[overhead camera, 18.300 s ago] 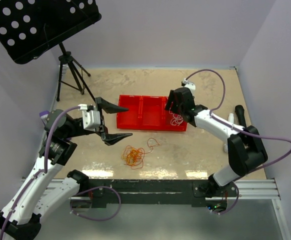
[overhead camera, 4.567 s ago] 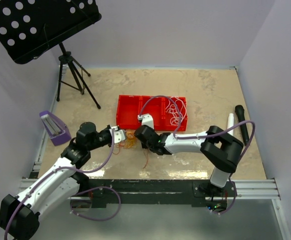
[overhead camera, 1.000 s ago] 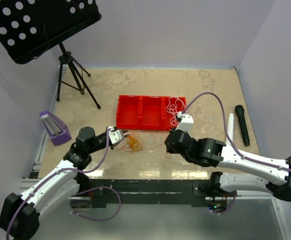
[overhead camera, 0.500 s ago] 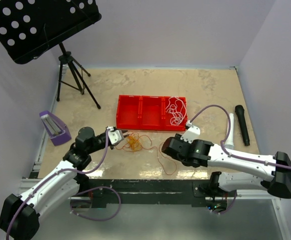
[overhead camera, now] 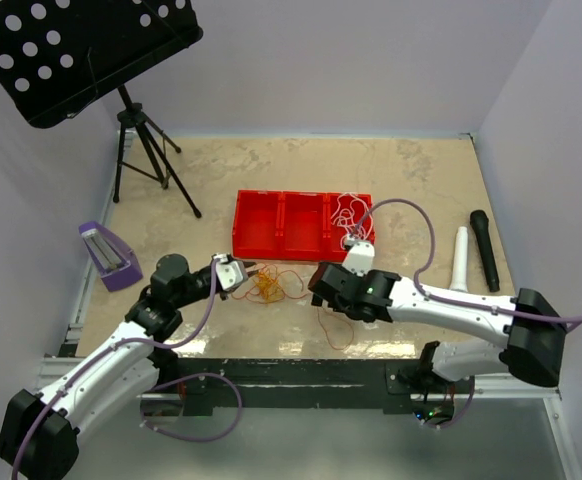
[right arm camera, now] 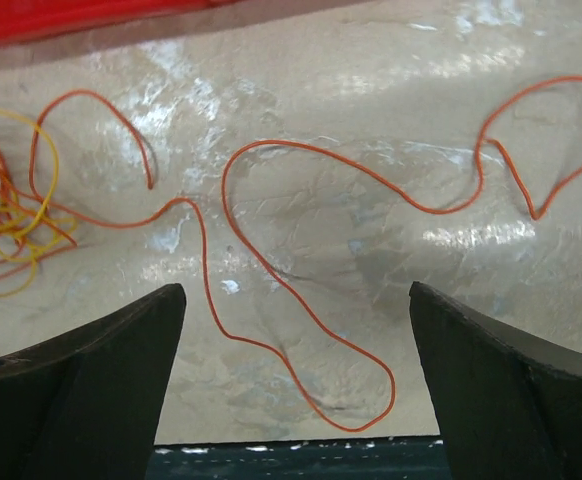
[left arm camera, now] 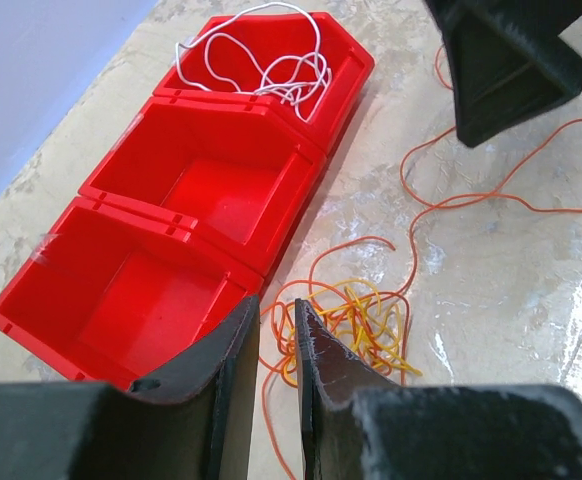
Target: Untangle the cables
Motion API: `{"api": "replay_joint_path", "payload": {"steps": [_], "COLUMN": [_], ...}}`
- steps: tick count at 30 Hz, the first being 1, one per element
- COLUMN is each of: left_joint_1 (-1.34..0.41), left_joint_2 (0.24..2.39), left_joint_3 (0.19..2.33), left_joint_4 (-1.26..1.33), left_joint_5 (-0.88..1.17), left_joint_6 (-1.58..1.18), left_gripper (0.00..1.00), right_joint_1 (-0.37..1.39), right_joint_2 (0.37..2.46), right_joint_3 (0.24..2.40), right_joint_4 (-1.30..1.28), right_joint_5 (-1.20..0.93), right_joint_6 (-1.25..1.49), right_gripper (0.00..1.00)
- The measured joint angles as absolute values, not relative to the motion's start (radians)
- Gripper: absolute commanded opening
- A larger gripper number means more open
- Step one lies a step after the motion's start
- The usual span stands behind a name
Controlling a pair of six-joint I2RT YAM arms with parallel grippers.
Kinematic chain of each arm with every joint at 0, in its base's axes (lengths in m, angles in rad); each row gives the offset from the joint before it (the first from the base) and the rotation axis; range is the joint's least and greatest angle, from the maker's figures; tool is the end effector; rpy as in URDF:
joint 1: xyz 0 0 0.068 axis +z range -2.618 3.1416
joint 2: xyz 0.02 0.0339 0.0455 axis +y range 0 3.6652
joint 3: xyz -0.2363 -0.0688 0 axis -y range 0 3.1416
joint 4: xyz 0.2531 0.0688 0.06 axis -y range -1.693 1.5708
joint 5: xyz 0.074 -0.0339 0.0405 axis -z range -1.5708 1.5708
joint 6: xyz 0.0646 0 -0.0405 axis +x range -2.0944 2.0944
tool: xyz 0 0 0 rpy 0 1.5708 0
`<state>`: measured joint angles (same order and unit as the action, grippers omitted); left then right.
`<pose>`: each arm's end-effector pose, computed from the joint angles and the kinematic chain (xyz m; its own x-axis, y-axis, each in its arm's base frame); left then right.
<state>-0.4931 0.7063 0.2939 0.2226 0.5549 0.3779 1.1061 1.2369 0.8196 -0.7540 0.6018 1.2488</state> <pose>0.1801 -0.1354 0.1961 0.1621 0.2689 -0.9494 0.8589 0.4353 0.2700 0.1437 0.2051 0.1718 -0.7361 0.2765 -0.6178 0.1897 0.9604 0.2039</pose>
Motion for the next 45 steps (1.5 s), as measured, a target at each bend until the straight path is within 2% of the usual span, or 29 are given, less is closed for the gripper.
{"api": "replay_joint_path", "payload": {"steps": [8,15,20,28,37,45], "left_joint_1": [-0.493,-0.493,-0.493,-0.493,-0.492,-0.491], "left_joint_2": [0.702,0.683,0.678,0.671,0.667,0.661], "left_joint_3": [0.299,0.31,0.311,0.327,0.329,0.339], "left_joint_4": [0.201,0.191,0.191,0.164,0.147,0.134], "left_joint_5": [0.561,0.565,0.57,0.572,0.58,0.599], "left_joint_6": [0.385,0.387,0.387,0.395,0.413,0.418], "left_gripper": [0.26,0.27,0.27,0.27,0.27,0.27], "right_joint_1": [1.07,1.035,0.989,0.923,0.925,0.924], "right_joint_2": [1.389,1.471,1.585,1.628,1.627,1.608], "right_joint_3": [0.993,1.099,1.087,1.084,1.075,0.966], "right_joint_4": [-0.608,-0.535,-0.538,-0.539,-0.579,-0.5], "right_joint_5": [0.471,0.436,0.384,0.304,0.258,0.156], "right_joint_6": [0.783,0.572,0.492,0.402,0.434,0.497], "right_gripper": [0.99,0.99,0.99,0.99,0.99,0.98]}}
